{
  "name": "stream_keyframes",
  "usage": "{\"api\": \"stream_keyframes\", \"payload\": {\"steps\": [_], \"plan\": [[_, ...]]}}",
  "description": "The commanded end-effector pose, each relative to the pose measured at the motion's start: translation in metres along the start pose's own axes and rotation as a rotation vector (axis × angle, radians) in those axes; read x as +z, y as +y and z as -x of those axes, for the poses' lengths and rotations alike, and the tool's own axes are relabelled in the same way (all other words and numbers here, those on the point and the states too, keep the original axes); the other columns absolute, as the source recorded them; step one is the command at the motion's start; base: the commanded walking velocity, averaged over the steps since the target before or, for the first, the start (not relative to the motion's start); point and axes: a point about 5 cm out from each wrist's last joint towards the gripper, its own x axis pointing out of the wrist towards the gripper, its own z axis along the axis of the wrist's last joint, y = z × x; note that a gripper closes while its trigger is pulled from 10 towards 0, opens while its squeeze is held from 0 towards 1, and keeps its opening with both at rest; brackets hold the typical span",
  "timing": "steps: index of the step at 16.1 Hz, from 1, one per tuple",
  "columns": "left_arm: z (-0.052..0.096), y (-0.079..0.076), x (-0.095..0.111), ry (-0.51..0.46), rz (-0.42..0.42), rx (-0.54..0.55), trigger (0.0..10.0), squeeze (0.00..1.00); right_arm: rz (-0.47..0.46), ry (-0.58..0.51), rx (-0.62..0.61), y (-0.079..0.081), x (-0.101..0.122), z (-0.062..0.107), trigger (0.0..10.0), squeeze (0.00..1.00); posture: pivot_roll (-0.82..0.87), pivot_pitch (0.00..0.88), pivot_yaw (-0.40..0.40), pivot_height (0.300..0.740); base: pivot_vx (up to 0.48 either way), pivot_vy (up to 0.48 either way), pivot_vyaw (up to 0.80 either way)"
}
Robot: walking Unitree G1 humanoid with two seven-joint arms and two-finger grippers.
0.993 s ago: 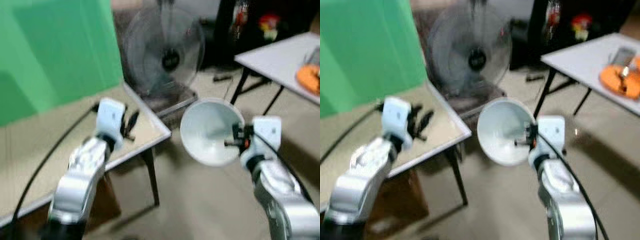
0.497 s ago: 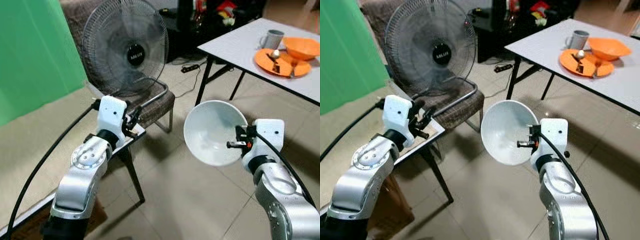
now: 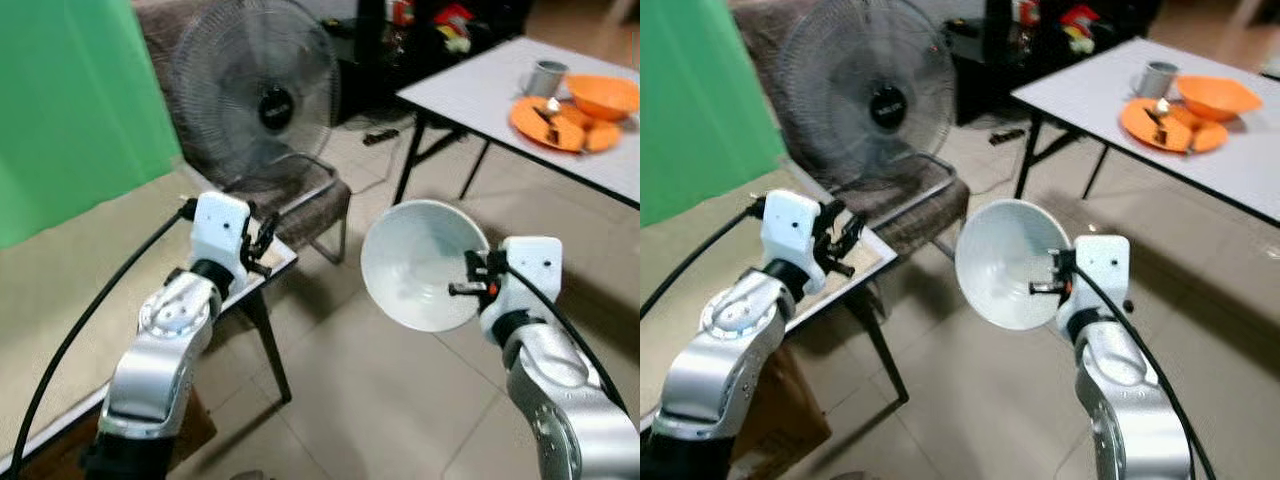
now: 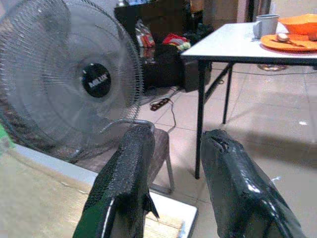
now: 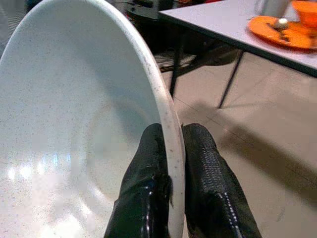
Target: Setting the table
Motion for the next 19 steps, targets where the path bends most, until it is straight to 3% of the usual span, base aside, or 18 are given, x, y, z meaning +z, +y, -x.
{"api": "stream_keyframes", "payload": {"steps": [1,6,12,19], "plan": [[-0.0003,0.0028,0.0009,-0.003,-0.009,0.013,10.0,0.00,0.014,-0.055,0.006,0.0016,0.0097,-0.0009,10.0,0.00,0.03,0.000,0.024,0.740,0.000,0.000,0.00],[-0.0007,0.0028,0.0009,-0.006,-0.015,0.014,10.0,0.00,-0.013,-0.052,-0.002,0.0015,0.0089,-0.0017,10.0,0.00,0.03,0.000,0.025,0.740,0.000,0.000,0.00],[-0.0018,0.0016,0.0023,-0.013,-0.038,0.008,10.0,0.00,-0.024,-0.043,0.005,0.0024,0.0088,-0.0015,10.0,0.00,0.03,0.000,0.024,0.740,0.000,0.000,-0.61],[-0.0021,0.0006,0.0022,-0.012,-0.044,0.001,10.0,0.00,-0.029,-0.037,0.009,0.0035,0.0081,-0.0011,10.0,0.00,0.02,0.000,0.025,0.740,0.000,-0.259,-0.70]]}}
